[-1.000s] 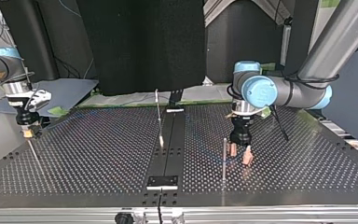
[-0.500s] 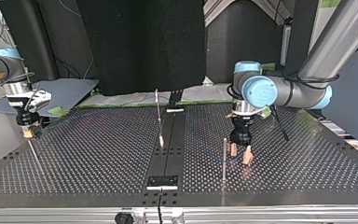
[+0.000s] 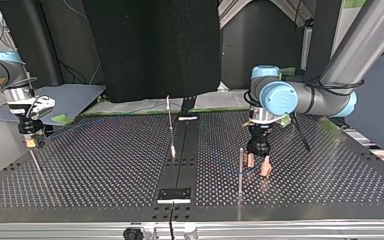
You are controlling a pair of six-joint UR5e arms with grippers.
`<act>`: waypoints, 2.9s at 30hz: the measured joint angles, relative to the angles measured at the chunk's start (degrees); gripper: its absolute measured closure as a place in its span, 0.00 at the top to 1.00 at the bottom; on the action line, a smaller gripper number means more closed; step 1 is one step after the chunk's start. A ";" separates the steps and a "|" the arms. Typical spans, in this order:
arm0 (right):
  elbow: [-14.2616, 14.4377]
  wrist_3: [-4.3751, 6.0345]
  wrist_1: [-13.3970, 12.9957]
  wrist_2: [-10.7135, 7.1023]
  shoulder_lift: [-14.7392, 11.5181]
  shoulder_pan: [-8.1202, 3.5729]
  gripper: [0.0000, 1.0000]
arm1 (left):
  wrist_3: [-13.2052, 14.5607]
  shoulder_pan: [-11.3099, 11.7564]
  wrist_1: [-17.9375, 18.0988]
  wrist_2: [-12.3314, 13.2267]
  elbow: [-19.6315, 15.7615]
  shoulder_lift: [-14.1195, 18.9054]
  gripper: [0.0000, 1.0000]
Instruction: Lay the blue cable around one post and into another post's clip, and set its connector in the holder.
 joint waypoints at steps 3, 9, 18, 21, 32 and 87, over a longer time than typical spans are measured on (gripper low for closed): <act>-0.17 0.08 -0.02 -0.28 0.05 -0.01 0.00 | 0.00 0.01 0.00 0.00 0.00 0.00 1.00; -0.52 0.11 0.15 -0.40 0.06 -0.01 0.00 | 0.00 0.17 0.00 0.05 -0.02 0.00 1.00; -0.54 0.09 -0.01 -0.41 0.16 -0.06 0.00 | 0.00 0.33 0.00 0.09 -0.03 0.00 1.00; -0.55 0.05 -0.04 -0.41 0.17 -0.06 0.00 | 0.00 0.33 0.00 0.09 -0.02 0.01 1.00; -0.57 0.11 -0.05 -0.21 0.23 -0.09 0.00 | 0.00 0.35 0.00 0.31 -0.02 0.02 1.00; -0.52 1.93 -1.80 2.31 0.78 0.38 1.00 | -0.03 0.76 0.01 0.62 -0.05 0.00 1.00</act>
